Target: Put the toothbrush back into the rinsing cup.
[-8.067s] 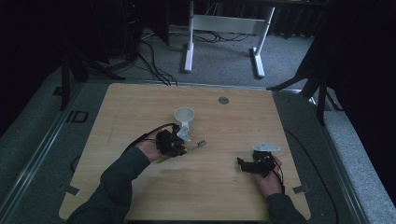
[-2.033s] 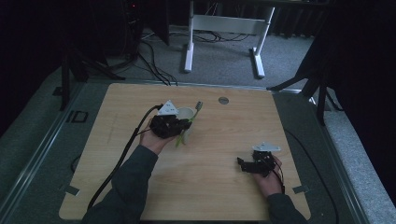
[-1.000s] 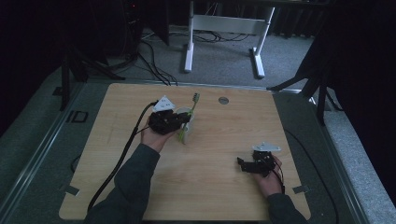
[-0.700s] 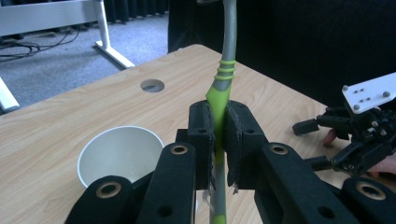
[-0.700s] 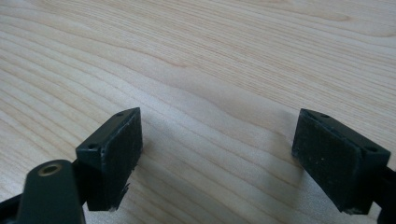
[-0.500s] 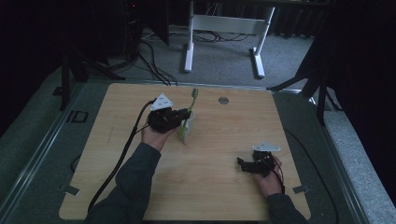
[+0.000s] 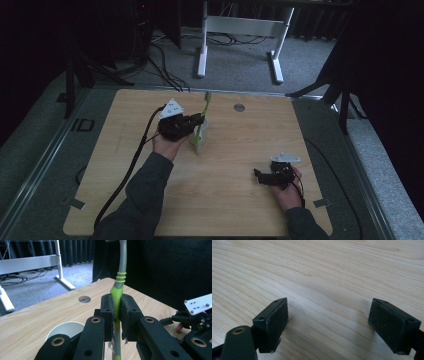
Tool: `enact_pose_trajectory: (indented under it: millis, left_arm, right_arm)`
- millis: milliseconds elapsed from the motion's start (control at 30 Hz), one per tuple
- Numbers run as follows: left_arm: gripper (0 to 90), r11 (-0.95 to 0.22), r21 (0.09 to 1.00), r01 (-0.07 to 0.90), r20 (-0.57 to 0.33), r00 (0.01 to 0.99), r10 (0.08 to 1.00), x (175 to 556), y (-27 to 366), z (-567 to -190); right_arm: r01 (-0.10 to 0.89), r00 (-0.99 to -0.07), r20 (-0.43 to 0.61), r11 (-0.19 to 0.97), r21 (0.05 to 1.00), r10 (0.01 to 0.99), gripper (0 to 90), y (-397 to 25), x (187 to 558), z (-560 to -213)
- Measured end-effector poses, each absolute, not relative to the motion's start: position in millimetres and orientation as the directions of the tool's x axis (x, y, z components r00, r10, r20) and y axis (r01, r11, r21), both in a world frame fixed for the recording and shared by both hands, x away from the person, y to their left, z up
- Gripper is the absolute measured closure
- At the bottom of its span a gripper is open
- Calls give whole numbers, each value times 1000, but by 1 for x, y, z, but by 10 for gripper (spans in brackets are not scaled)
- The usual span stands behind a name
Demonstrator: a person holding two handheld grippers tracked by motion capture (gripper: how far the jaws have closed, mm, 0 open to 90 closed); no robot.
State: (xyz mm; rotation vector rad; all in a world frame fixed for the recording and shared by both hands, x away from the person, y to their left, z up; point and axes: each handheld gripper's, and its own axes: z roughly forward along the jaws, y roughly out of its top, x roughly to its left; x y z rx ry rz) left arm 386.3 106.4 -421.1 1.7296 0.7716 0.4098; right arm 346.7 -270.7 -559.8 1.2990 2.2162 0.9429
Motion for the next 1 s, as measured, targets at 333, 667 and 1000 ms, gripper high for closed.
enact_pose_trajectory:
  millis: [333,667,1000]
  left_arm:
    - [811,-105,968,230,-102,736,670,385,105,-420]
    - [810,-84,975,208,-99,736,670,387,104,-421]
    - [811,-79,977,198,-92,727,680,389,104,-423]
  right_arm:
    - [602,-487,-5,340,723,873,159,-271,347,-560]
    - [600,-489,-6,342,723,872,159,-271,347,-560]
    - [600,-489,-6,342,723,872,159,-271,347,-560]
